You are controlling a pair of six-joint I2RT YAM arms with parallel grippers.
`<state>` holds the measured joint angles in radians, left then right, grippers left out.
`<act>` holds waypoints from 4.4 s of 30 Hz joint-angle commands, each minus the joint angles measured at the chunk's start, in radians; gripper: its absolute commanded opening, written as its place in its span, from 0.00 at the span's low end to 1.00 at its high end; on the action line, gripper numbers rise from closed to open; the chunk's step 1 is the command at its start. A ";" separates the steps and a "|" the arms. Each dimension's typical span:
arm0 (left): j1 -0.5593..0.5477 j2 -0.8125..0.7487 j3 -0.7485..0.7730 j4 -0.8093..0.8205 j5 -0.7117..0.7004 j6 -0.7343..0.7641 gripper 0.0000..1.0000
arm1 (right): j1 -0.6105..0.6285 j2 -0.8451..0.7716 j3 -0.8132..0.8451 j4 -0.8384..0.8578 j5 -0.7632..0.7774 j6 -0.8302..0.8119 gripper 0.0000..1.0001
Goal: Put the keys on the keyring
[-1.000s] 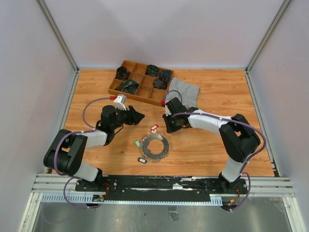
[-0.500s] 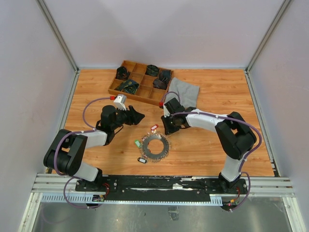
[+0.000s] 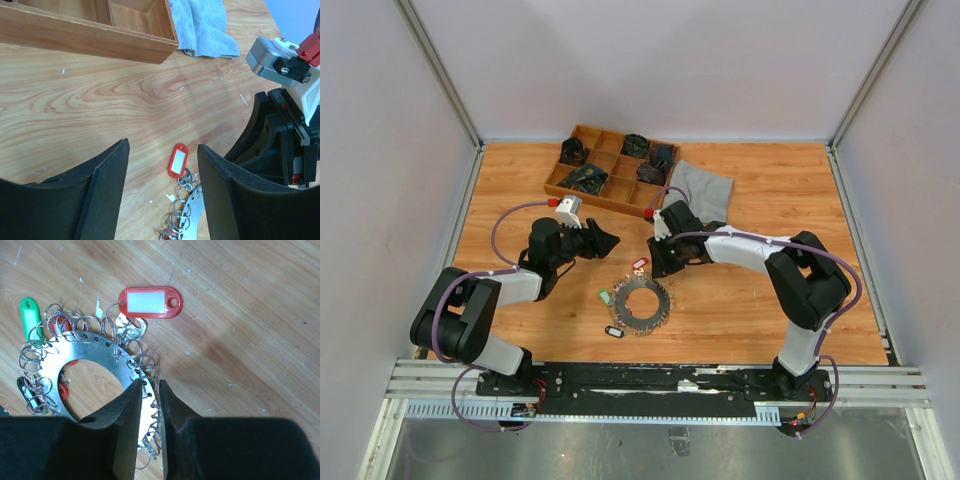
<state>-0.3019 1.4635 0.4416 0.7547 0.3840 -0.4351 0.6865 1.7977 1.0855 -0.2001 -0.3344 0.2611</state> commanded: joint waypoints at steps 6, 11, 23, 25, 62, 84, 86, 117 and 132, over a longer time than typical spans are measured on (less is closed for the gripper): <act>0.010 0.012 0.005 0.034 0.009 0.003 0.62 | -0.010 -0.038 -0.011 0.022 0.033 -0.017 0.25; 0.009 0.014 0.005 0.034 0.009 0.004 0.62 | 0.004 -0.049 -0.002 0.017 0.077 -0.051 0.31; 0.009 0.007 0.008 0.020 -0.006 0.009 0.61 | 0.111 0.031 0.118 0.009 0.117 -0.192 0.56; 0.009 0.006 0.009 0.018 -0.008 0.009 0.60 | 0.115 0.047 0.134 0.019 0.088 -0.209 0.59; 0.009 0.004 0.009 0.010 -0.010 0.014 0.60 | 0.051 -0.027 -0.055 -0.105 0.457 -0.273 0.18; 0.010 0.008 0.009 0.011 -0.011 0.016 0.60 | -0.025 -0.290 -0.192 0.066 0.123 -0.312 0.39; 0.009 0.009 0.011 0.011 -0.010 0.015 0.60 | -0.014 -0.288 -0.189 0.059 0.037 -0.341 0.34; 0.009 0.008 0.013 0.003 -0.010 0.019 0.60 | 0.181 -0.165 -0.140 -0.131 -0.011 -0.385 0.34; 0.009 0.009 0.013 0.002 -0.009 0.019 0.60 | 0.183 -0.243 -0.186 -0.146 -0.093 -0.441 0.22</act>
<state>-0.3019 1.4651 0.4416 0.7532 0.3779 -0.4297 0.8513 1.5993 0.9188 -0.3161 -0.4122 -0.1406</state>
